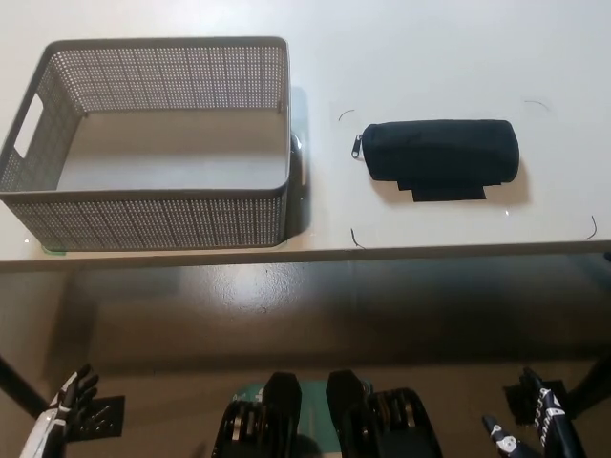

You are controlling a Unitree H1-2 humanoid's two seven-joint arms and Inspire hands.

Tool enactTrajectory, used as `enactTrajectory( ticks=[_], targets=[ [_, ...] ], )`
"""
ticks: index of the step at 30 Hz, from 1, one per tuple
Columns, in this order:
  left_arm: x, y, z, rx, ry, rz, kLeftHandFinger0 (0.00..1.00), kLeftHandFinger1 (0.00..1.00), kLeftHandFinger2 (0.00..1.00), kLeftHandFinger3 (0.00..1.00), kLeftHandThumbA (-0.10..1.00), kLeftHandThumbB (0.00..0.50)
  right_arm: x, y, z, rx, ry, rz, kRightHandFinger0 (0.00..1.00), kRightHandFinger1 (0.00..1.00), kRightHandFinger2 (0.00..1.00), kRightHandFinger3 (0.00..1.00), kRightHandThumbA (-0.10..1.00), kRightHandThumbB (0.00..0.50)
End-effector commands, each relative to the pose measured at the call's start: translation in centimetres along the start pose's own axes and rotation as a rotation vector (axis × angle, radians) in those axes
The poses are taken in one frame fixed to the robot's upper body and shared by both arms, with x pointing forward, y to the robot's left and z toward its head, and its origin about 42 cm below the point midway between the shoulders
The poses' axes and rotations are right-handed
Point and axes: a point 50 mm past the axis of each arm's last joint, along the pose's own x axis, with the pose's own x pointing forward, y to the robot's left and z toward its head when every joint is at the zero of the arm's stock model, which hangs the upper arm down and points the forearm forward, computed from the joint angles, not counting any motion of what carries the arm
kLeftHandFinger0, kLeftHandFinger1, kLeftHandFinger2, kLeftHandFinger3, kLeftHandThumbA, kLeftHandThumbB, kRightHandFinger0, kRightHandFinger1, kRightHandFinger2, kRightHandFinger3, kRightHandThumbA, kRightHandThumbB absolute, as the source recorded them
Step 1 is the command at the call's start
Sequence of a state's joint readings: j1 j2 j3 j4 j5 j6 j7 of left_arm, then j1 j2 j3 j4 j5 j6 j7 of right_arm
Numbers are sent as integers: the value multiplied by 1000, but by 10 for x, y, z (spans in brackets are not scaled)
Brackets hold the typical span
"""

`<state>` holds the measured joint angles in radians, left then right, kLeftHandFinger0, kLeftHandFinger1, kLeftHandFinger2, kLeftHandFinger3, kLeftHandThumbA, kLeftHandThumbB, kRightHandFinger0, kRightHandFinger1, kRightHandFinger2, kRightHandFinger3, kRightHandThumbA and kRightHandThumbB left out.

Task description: Use the right hand to pick up the pencil case on the right hand side and put it into a grey container on the left side

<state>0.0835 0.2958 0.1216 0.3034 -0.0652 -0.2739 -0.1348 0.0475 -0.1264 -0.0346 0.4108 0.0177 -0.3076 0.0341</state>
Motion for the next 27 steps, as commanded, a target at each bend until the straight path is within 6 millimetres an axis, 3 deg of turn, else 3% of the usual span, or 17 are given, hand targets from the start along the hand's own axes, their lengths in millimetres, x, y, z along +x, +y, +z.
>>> enactTrajectory(
  ticks=[1, 3, 8, 15, 19, 27],
  targets=[
    [7, 24, 21, 82, -162, -24, 1000, 1000, 1000, 1000, 1000, 262, 8, -7, 37, -81, -226, 50, 1000, 1000, 1000, 1000, 940, 161],
    [8, 23, 22, 92, -173, -33, 1000, 1000, 1000, 1000, 1000, 250, 6, -10, 51, -117, -268, 81, 1000, 1000, 1000, 1000, 993, 199],
    [9, 22, 25, 105, -179, -51, 1000, 1000, 1000, 1000, 1000, 236, 4, -12, 84, -113, -346, 114, 1000, 1000, 1000, 1000, 1000, 290],
    [10, 24, 29, 124, -185, -57, 1000, 1000, 1000, 1000, 1000, 244, -9, -18, 140, -182, -524, 89, 1000, 1000, 1000, 1000, 1000, 338],
    [9, 23, 28, 126, -189, -58, 1000, 1000, 1000, 1000, 1000, 244, -18, -24, 164, -223, -607, 69, 1000, 1000, 1000, 1000, 1000, 320],
    [7, 25, 26, 146, -189, -64, 1000, 1000, 1000, 1000, 1000, 239, -19, -35, 211, -322, -773, -30, 1000, 1000, 1000, 1000, 909, 392]
  ],
)
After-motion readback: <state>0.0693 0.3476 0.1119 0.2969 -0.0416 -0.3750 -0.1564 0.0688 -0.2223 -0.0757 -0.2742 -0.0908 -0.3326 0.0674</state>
